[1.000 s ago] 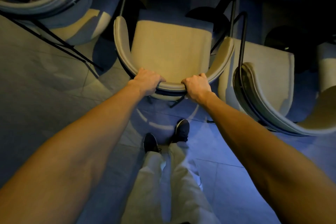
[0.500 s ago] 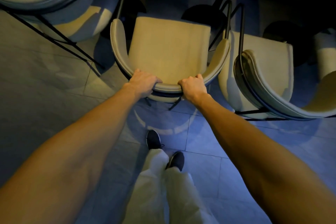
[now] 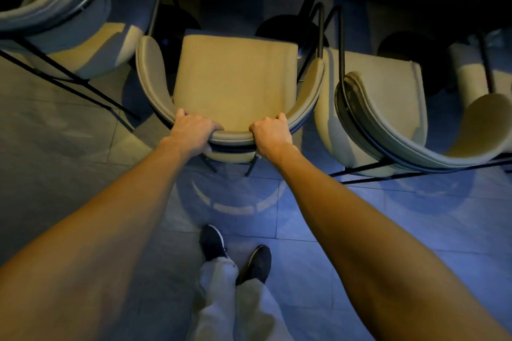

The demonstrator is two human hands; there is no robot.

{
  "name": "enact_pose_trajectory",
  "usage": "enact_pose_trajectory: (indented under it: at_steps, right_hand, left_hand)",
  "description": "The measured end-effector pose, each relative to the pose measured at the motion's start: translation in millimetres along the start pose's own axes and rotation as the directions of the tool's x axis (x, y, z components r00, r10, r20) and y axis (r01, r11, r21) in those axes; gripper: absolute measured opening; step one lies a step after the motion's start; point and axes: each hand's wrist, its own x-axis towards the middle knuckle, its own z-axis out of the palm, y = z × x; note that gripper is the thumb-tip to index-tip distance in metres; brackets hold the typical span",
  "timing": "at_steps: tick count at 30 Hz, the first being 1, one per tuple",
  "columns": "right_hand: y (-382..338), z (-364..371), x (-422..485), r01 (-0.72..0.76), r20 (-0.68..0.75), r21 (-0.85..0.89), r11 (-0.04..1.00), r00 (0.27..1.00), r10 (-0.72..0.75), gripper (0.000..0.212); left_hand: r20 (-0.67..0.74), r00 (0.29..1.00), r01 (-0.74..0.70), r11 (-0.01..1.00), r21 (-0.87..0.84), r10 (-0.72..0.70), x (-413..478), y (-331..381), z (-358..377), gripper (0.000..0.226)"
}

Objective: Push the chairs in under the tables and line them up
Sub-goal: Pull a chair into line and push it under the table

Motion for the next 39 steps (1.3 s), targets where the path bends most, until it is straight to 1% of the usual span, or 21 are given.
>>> enact_pose_trajectory:
  at_steps: [8,13,15,19,29,35,39]
  right_hand:
    - [-5,1,-3,-0.037,-0.032,-0.004,0.999,0.999,0.037,0.025]
    - [-6,-1,-3,-0.060,0.000,-0.002,0.998,0.998,0.060,0.023]
    - [-7,-1,-3,-0.070,-0.010,0.003,0.998,0.997,0.070,0.023]
    - [-7,-1,-4,-0.081,-0.010,0.012,0.997,0.997,0.081,0.024]
    - [-5,-3,-1,-0.102,0.022,0.017,0.995,0.995,0.102,0.026]
    - [-5,-1,1,-0.106,0.031,0.006,0.994,0.994,0.105,0.031]
    - [-14,-8,-10,-0.089,0.044,0.007,0.996,0.995,0.089,0.032]
  left_hand:
    - [-0.015,0.999,-0.030,1.000,-0.009,0.030,-4,-2,0,0.055]
    - [-0.026,0.998,-0.050,0.998,-0.038,0.049,-4,-3,3,0.053]
    - [-0.028,0.998,-0.050,0.998,-0.047,0.048,-4,-3,3,0.053]
    - [-0.043,0.998,-0.056,0.997,-0.056,0.054,-3,-3,3,0.044]
    - [-0.052,0.997,-0.056,0.997,-0.046,0.054,-1,-4,3,0.036]
    - [-0.055,0.997,-0.054,0.998,-0.023,0.053,2,-3,7,0.043]
    - [-0.081,0.996,-0.049,0.999,-0.009,0.048,-10,-5,7,0.047]
